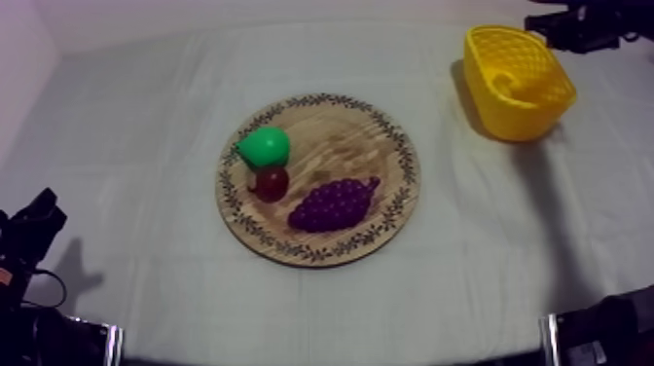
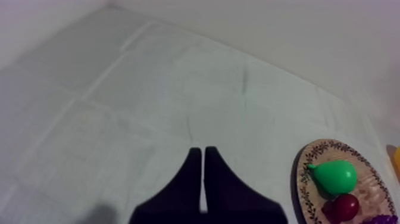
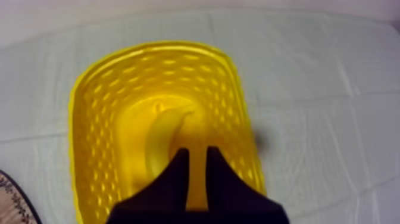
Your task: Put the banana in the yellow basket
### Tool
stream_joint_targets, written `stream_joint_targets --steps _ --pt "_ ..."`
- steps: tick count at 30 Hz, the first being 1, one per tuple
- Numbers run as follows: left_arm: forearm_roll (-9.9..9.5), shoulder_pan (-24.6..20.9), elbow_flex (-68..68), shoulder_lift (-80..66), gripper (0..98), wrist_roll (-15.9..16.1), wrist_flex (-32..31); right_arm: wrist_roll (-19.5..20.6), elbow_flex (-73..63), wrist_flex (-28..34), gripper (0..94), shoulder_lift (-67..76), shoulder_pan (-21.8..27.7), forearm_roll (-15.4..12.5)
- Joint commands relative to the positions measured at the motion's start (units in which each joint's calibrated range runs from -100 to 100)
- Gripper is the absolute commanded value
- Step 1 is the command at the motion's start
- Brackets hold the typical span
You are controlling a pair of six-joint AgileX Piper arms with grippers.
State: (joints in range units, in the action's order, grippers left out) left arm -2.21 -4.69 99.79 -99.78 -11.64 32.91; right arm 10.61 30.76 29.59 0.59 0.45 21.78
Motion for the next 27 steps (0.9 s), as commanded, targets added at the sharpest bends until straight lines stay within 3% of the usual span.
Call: stream_joint_targets --steps 1,6,17,25,27 --pt "0.03 0.02 -0.01 -0.05 0.1 -0.01 0.00 -1.59 12.39 -6.25 2.2 12.55 0.08 -1.64" --pt "0.03 0.02 -0.01 -0.05 0.1 0.01 0.00 -3.82 25.65 -9.40 0.9 29.33 0.23 -4.74" --pt "0.03 0.02 -0.01 -0.05 0.1 -0.01 0.00 -0.86 51.28 -11.43 0.6 59.82 -0.72 -3.64" --pt "0.03 0.02 -0.01 -0.05 0.1 0.00 0.00 -4.76 63.46 -10.07 0.6 75.63 -2.41 -8.43" --pt "0.03 0.02 -0.01 -0.05 0.1 -0.01 0.00 -8.06 66.14 -8.67 0.5 79.08 -2.84 -11.40"
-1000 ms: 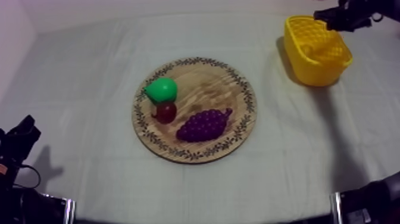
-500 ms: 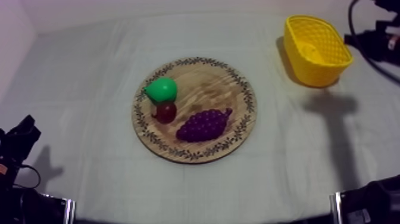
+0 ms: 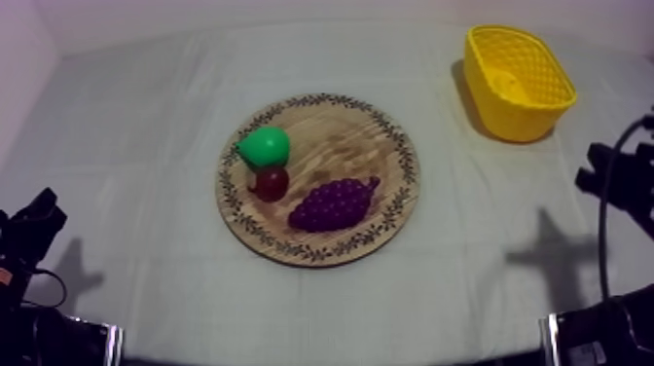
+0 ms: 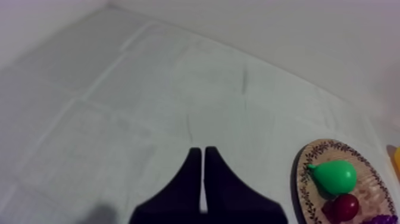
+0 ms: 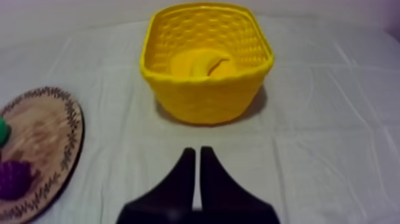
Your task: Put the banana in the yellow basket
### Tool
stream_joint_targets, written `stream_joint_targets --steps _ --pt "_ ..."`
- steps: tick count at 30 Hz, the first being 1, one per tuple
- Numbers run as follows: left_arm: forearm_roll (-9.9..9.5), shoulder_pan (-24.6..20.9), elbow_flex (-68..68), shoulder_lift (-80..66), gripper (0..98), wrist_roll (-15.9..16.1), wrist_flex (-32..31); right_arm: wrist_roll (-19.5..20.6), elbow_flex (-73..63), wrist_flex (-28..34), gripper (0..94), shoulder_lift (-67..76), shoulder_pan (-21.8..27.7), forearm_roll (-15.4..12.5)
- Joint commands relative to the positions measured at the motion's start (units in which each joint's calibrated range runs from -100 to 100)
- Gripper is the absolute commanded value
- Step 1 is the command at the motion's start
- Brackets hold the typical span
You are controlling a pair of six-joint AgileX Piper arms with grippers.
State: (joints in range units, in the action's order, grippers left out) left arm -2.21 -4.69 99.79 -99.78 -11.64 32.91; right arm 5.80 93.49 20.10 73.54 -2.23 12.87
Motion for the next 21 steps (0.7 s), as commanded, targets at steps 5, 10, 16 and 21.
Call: stream_joint_targets --steps 5,10,16,21 --pt "0.03 0.02 -0.01 -0.05 0.1 0.01 0.00 -8.96 5.99 7.97 0.4 13.63 -1.21 -8.51" --pt "0.03 0.02 -0.01 -0.05 0.1 -0.02 0.00 -12.02 6.39 14.55 0.4 19.84 -1.28 -12.77" --pt "0.03 0.02 -0.01 -0.05 0.1 -0.01 0.00 -13.51 6.39 16.85 0.5 21.86 -0.90 -13.66" --pt "0.03 0.02 -0.01 -0.05 0.1 0.00 0.00 -14.36 6.39 17.11 0.5 22.09 -0.87 -13.75"
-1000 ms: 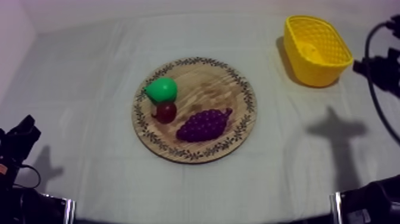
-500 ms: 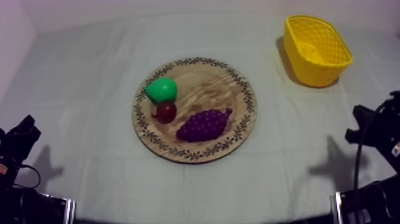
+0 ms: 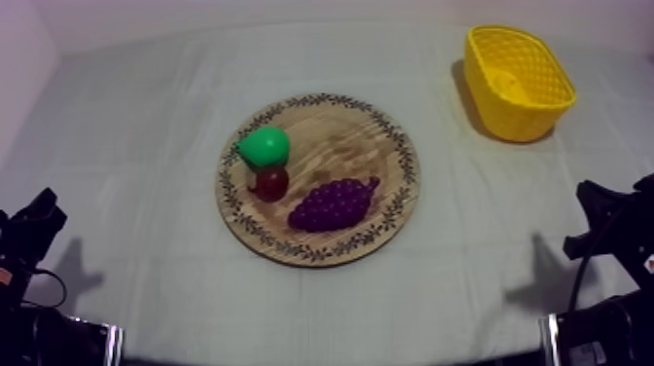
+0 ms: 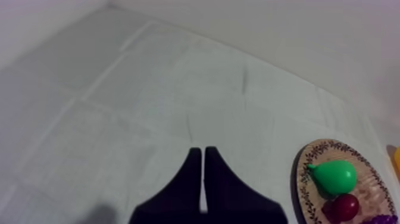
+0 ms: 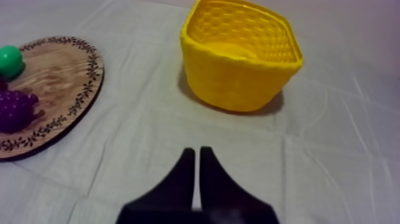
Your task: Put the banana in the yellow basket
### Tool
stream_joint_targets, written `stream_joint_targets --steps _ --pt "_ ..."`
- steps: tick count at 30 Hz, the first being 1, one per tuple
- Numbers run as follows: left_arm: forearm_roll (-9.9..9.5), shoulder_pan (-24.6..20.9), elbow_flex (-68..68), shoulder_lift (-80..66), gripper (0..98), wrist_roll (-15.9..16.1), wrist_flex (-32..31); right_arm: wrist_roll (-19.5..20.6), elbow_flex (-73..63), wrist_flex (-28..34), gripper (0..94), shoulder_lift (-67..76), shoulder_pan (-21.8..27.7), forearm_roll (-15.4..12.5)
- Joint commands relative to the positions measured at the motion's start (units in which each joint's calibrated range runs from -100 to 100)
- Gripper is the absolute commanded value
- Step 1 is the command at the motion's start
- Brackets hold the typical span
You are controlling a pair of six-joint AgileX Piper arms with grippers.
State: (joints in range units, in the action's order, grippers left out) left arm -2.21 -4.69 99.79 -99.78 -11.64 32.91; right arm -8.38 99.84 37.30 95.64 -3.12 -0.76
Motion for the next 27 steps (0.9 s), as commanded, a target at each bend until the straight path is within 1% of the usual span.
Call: stream_joint_targets --steps 1,9,27 --pt "0.03 0.02 -0.01 -0.05 0.1 0.00 0.00 -0.34 0.04 -0.08 0.5 -0.01 0.01 -0.13" --pt "0.03 0.02 -0.01 -0.05 0.1 -0.01 0.00 -1.29 0.04 -0.05 0.5 0.02 -0.02 -0.15" --pt "0.03 0.02 -0.01 -0.05 0.1 -0.01 0.00 -1.51 0.04 -0.04 0.5 0.03 -0.02 -0.15"
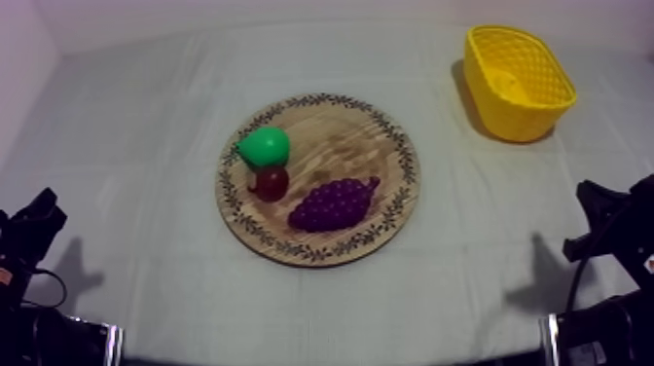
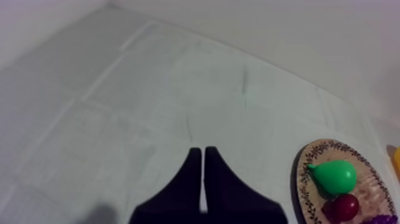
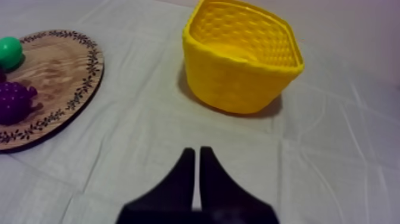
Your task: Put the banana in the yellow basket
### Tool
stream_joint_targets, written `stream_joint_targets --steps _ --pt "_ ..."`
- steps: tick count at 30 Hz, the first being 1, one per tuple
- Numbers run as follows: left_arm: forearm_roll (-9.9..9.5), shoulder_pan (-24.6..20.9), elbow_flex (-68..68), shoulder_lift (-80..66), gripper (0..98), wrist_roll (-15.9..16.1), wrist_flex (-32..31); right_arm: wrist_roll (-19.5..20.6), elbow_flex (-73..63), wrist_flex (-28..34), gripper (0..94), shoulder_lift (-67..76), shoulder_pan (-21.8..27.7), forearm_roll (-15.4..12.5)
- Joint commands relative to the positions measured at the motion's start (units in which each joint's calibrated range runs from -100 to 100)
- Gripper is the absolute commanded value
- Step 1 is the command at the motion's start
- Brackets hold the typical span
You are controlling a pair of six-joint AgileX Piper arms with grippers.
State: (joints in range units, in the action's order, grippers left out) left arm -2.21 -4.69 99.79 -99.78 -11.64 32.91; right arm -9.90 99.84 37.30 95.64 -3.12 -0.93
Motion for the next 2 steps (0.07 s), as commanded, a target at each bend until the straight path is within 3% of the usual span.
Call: stream_joint_targets --steps 1,2 --pt "0.03 0.02 -0.01 -0.05 0.1 -0.01 0.00 0.01 0.04 -0.04 0.5 0.03 -0.02 0.03" --pt "0.03 0.02 -0.01 -0.05 0.1 -0.01 0.00 0.01 0.04 -0.04 0.5 0.03 -0.02 0.03"
